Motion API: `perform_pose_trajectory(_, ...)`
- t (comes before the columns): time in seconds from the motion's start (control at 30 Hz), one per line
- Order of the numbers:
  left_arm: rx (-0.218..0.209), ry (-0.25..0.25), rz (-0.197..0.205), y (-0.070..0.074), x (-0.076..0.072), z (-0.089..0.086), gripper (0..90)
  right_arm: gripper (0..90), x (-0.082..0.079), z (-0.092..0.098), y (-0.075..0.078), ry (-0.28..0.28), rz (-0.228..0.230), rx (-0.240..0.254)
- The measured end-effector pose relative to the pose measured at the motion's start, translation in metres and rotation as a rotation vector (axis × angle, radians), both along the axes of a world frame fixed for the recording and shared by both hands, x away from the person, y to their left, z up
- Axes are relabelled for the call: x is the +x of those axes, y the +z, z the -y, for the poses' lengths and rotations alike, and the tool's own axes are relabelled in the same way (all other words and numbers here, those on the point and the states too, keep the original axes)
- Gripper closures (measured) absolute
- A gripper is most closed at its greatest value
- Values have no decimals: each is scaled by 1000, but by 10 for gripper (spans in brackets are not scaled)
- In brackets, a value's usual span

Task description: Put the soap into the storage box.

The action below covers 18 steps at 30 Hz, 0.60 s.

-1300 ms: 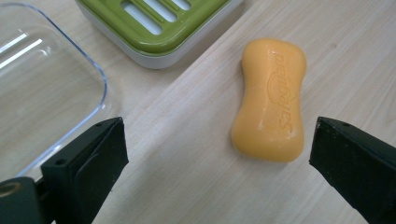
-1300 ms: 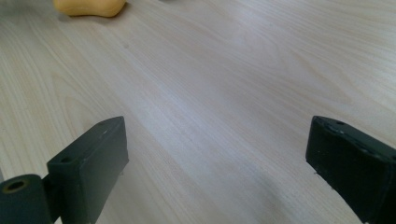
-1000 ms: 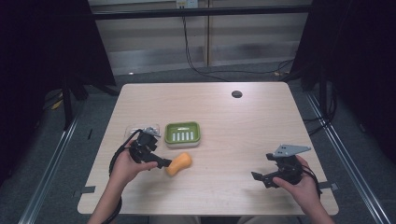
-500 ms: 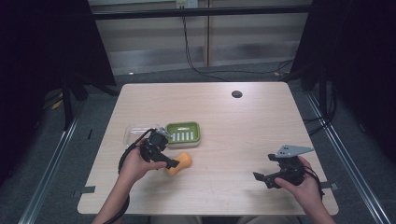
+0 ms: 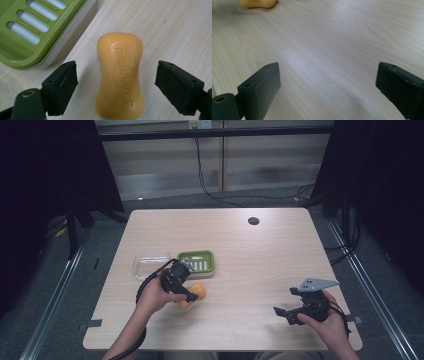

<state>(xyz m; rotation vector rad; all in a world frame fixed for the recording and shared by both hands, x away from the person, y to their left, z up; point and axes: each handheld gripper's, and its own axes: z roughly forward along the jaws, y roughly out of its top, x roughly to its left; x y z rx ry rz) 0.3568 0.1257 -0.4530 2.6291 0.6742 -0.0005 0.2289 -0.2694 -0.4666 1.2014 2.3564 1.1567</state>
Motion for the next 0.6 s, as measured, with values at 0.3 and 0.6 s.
perform_pose_trajectory(0.3,34,-41,-24,-8,1,9,308,55,-3,3,1,-13,4,3)
perform_pose_trajectory(0.6,27,1,-53,-13,1,8,356,55,-3,3,1,-11,1,3)
